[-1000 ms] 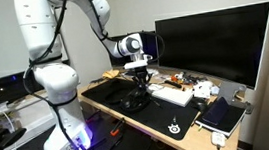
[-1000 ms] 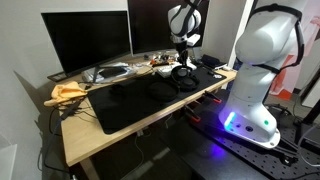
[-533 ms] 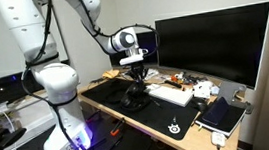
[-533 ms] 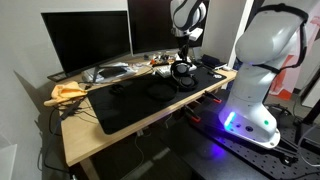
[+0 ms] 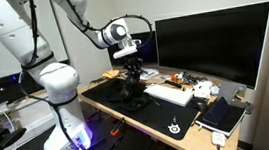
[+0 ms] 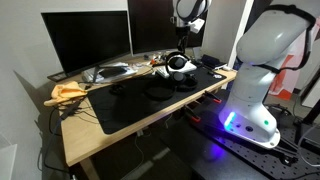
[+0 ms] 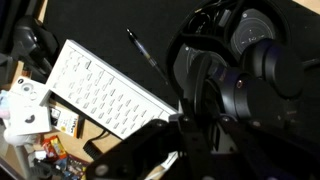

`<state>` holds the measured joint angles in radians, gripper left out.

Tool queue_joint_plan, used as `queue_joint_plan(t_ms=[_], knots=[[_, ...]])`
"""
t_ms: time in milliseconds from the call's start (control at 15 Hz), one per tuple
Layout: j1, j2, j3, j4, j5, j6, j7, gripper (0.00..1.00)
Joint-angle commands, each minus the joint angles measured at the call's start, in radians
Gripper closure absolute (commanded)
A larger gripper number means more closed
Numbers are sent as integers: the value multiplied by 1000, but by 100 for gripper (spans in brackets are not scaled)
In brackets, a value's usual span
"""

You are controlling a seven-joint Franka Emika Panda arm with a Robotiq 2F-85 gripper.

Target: Move the headphones to the left

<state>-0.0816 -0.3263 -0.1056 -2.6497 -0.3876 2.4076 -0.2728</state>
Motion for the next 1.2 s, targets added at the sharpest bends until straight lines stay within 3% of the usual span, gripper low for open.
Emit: queue_joint_plan(t_ms=[0,467,1133], knots=[[19,-123,13,-28,24,-24,-32,96],[97,-97,6,82,172,-75,-61,96],[119,131,-17,363,439,-222,-109,96]])
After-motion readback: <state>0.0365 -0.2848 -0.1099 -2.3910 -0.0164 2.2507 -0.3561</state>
